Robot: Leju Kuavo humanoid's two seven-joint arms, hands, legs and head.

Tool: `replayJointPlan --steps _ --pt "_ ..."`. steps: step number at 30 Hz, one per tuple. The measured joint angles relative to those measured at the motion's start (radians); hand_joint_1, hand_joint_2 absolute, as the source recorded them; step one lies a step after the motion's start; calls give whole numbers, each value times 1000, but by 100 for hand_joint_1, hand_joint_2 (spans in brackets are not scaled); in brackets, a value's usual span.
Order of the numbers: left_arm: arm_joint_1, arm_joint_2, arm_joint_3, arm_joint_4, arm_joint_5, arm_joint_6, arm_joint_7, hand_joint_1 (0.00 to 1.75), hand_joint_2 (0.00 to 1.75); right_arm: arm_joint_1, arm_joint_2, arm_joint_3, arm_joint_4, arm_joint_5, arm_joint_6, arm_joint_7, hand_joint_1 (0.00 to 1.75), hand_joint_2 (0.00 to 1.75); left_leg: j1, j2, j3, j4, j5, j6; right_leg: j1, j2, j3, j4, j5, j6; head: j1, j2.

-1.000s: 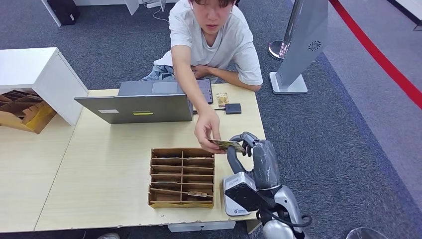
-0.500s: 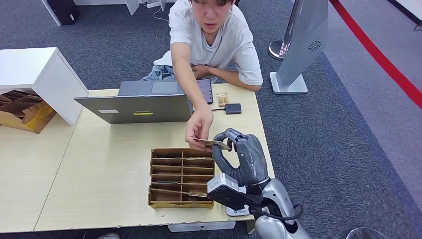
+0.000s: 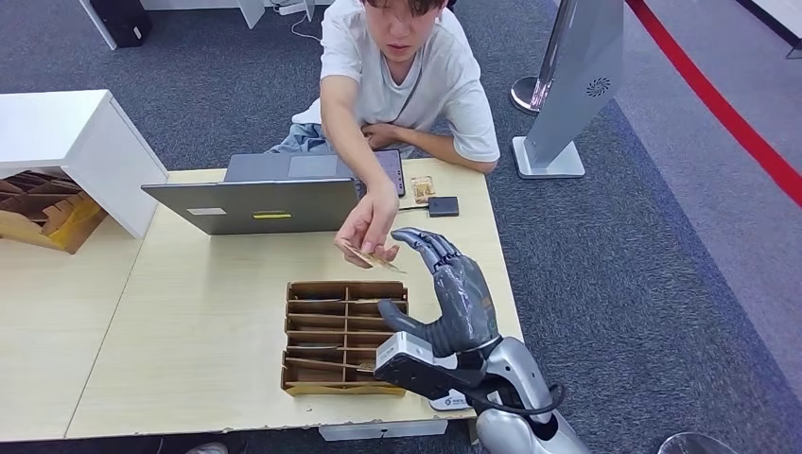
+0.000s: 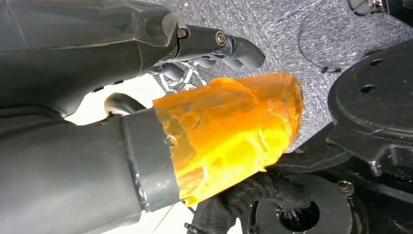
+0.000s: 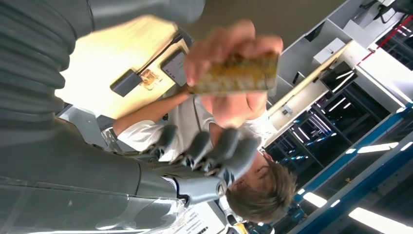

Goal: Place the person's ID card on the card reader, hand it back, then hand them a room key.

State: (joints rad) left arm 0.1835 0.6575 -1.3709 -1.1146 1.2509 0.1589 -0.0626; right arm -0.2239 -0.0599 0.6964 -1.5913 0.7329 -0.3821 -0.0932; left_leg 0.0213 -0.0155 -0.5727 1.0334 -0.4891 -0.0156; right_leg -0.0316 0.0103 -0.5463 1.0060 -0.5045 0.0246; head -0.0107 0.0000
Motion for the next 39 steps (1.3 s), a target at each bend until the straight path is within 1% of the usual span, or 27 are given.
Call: replayJointPlan --steps 6,7,8,9,10,11,12,13,14,16,17,19,23,26,33,39 --pt "-30 15 -72 -22 59 30 -39 0 0 -1 0 4 1 14 -10 2 0 0 0 0 0 0 0 0 0 0 0 0 0 0 0 0" --pt "-37 10 -84 -24 52 50 -43 0 0 0 0 4 0 22 -16 6 0 0 0 0 1 0 0 0 0 0 0 0 0 0 0 0" --pt "-50 -9 -94 -9 17 94 -39 0 0 7 0 1 -5 38 -25 15 0 0 -2 -1 1 0 0 0 -1 -1 0 -1 0 0 0 0" --pt "-68 -53 -102 32 -52 166 -25 0 0 20 0 -4 -16 61 -33 26 0 0 -4 -3 1 0 1 1 -4 -3 0 -1 0 1 -1 0" --pt "-91 -120 -107 97 -164 268 -4 0 0 39 0 -15 -34 92 -38 39 0 0 -6 -5 0 0 2 3 -6 -5 0 -1 0 1 -4 0" --pt "-117 -202 -111 180 -299 372 17 0 0 62 0 -30 -57 121 -40 50 0 0 -8 -8 -1 0 2 4 -7 -8 1 -1 0 2 -6 0" --pt "-142 -284 -115 263 -432 451 31 0 0 84 0 -46 -81 144 -39 55 0 0 -8 -10 -2 0 3 4 -8 -10 1 -1 0 3 -8 0" --pt "-167 -355 -120 335 -544 490 37 0 0 105 0 -62 -105 162 -38 58 0 0 -8 -11 -3 0 2 4 -8 -11 1 -1 0 4 -8 0" --pt "-190 -416 -125 397 -612 490 36 0 0 123 0 -77 -126 173 -38 59 0 0 -8 -11 -3 0 2 5 -8 -11 2 -2 1 5 -7 0" --pt "-224 -502 -131 500 -643 450 26 0 0 161 0 -106 -168 187 -42 57 0 0 -8 -10 -3 1 2 5 -8 -9 2 -3 3 7 -7 0" --pt "-234 -532 -132 545 -632 437 18 0 0 180 0 -119 -189 191 -45 54 0 0 -8 -9 -3 2 2 6 -8 -7 2 -4 3 8 -8 0" --pt "-245 -575 -132 616 -619 424 3 0 0 213 1 -143 -225 194 -53 46 0 0 -8 -8 -3 2 1 6 -8 -6 1 -4 3 8 -8 0" --pt "-259 -633 -132 714 -615 415 -12 0 0 265 4 -183 -286 185 -67 28 0 0 -7 -7 -2 2 1 6 -7 -6 1 -4 3 8 -8 0" --pt "-268 -662 -132 759 -615 413 -16 0 0 292 8 -205 -318 178 -73 20 0 0 -7 -6 -2 1 1 6 -7 -5 0 -4 3 8 -8 0" --pt "-279 -694 -132 815 -623 402 -18 0 0 341 14 -239 -366 157 -73 -3 0 0 -7 -6 -2 1 1 6 -6 -5 1 -4 3 8 -8 0" --pt "-289 -709 -136 846 -628 390 -22 0 0 373 25 -258 -384 145 -60 -22 0 0 -7 -6 -2 1 1 6 -7 -5 1 -4 3 8 -8 0"
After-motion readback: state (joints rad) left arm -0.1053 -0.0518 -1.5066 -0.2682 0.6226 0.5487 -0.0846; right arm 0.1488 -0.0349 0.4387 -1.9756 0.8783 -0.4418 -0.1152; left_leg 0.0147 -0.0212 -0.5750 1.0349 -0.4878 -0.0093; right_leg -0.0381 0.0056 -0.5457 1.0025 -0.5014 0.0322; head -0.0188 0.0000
